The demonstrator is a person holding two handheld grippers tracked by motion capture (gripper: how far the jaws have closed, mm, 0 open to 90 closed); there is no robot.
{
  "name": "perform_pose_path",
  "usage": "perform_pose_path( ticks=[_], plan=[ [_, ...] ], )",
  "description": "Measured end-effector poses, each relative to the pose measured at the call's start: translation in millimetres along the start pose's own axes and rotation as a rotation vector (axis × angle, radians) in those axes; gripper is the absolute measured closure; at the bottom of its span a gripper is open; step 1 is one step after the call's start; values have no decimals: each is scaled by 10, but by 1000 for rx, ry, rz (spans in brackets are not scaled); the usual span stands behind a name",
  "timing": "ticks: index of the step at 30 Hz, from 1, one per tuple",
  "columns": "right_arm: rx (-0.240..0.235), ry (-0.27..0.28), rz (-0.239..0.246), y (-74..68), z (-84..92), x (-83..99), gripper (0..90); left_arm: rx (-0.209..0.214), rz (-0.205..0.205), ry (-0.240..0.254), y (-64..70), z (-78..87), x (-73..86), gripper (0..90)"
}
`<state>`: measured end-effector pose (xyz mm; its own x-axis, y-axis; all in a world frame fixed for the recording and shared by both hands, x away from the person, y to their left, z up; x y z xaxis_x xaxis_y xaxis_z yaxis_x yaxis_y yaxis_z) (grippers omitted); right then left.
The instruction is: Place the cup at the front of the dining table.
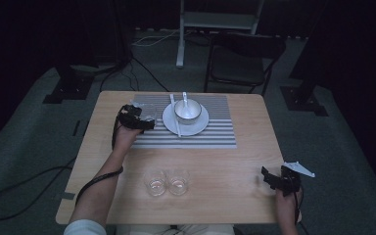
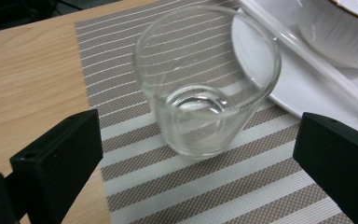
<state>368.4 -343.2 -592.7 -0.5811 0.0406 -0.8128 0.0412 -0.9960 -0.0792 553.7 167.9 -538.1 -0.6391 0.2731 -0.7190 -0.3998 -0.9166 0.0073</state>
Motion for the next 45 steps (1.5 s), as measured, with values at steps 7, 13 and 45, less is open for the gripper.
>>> perform_pose_path(
  ticks=[7, 13, 45],
  plan=[
    [3, -1, 3, 1, -3, 0, 135, 33, 17, 40, -10, 122, 76, 20],
    [1, 0, 4, 0, -2, 0, 135, 35, 9, 55, -24, 228, 183, 20],
    [-2, 1, -7, 8, -1, -1, 134, 45, 40, 124, -108, 645, 827, 20]
  ],
)
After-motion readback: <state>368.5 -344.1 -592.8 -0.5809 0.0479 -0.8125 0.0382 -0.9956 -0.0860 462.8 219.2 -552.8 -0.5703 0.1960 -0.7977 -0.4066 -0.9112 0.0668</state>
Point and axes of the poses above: each handheld gripper's, and its own axes: z roughly backward along the jaws, x roughly out of its underside, y roughly to its right, the point moved 8 cm from there along -z, roughly forward along the jaws, and after that the axes turned 5 degrees about x, right-handed, at the moved point
